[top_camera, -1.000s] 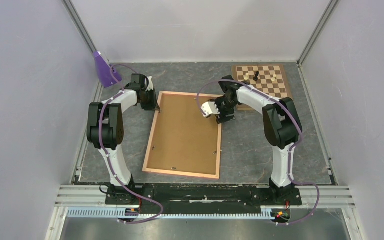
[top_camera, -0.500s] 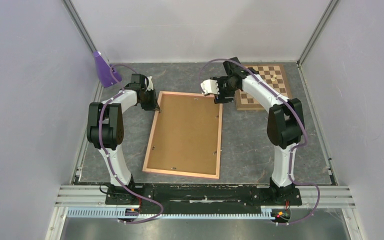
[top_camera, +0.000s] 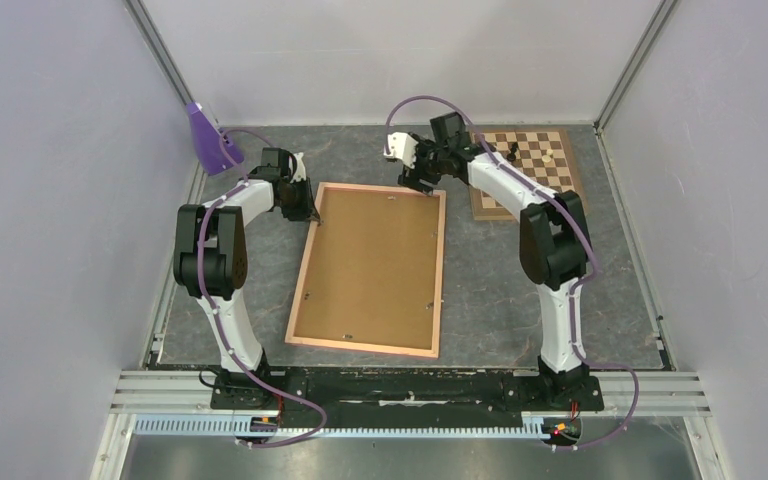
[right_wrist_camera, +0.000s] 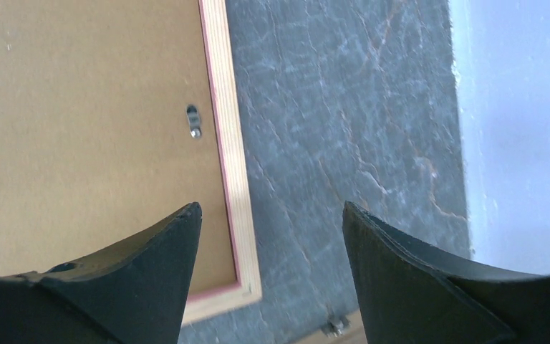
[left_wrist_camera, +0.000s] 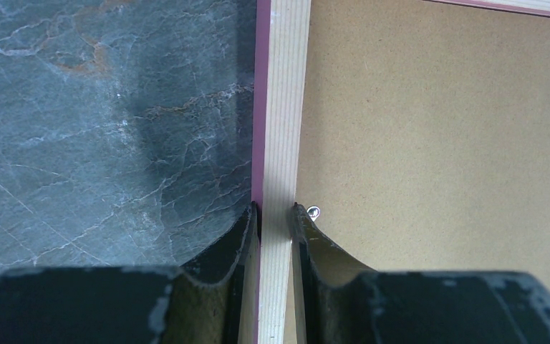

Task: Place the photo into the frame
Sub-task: Install the photo frame at the center of the board.

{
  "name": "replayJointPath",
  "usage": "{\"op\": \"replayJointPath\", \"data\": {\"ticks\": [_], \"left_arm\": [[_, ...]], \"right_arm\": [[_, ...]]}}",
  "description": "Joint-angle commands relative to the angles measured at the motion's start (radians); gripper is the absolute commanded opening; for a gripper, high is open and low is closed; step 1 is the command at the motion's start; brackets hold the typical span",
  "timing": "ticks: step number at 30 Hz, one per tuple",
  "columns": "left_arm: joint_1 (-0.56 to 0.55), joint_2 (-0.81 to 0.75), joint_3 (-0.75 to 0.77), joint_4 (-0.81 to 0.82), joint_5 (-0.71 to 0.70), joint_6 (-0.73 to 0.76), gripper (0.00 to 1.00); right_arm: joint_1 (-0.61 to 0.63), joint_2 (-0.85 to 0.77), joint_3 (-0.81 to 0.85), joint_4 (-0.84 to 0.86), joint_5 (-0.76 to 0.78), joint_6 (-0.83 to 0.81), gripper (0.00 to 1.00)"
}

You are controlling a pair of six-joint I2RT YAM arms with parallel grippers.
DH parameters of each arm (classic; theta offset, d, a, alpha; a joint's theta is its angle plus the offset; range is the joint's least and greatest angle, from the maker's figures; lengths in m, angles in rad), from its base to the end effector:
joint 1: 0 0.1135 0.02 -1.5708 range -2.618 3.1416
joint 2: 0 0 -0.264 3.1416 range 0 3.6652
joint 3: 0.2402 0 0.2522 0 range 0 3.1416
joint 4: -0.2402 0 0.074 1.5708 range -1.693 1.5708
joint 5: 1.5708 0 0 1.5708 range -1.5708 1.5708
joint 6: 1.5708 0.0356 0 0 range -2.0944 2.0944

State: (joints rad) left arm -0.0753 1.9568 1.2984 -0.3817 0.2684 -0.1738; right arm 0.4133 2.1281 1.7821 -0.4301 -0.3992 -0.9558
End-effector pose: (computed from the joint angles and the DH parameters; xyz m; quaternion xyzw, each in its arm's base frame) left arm 0.4028 -0.0399 0.1622 -0.0120 0.9569 -0.1604 0.2418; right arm 0.4401 0.2081 0.2361 -0.6309 0.6517 0.0745 0.4144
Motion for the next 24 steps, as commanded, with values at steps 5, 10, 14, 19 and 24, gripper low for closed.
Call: {"op": "replayJointPath", "data": {"ticks": [5, 10, 14, 19, 24], "left_arm": [[-0.005, 0.028, -0.030, -0.013, 0.013, -0.043, 0.02], [-0.006, 0.028, -0.028, -0.014, 0.014, -0.038, 0.02], [-0.006, 0.027, -0.028, -0.014, 0.014, -0.036, 0.02], [-0.008, 0.030, -0.027, -0.014, 0.012, -0.035, 0.02], [-0.009, 0.032, -0.025, -0.013, 0.013, -0.035, 0.02]], "right_arm": [[0.048, 0.107, 0.052, 0.157, 0.001, 0.133, 0.74], [0.055, 0.159, 0.087, 0.173, -0.004, 0.152, 0.72], [0.056, 0.176, 0.089, 0.188, 0.001, 0.161, 0.72], [0.056, 0.187, 0.089, 0.201, 0.001, 0.177, 0.71], [0.058, 0.196, 0.091, 0.211, -0.009, 0.194, 0.70]]}}
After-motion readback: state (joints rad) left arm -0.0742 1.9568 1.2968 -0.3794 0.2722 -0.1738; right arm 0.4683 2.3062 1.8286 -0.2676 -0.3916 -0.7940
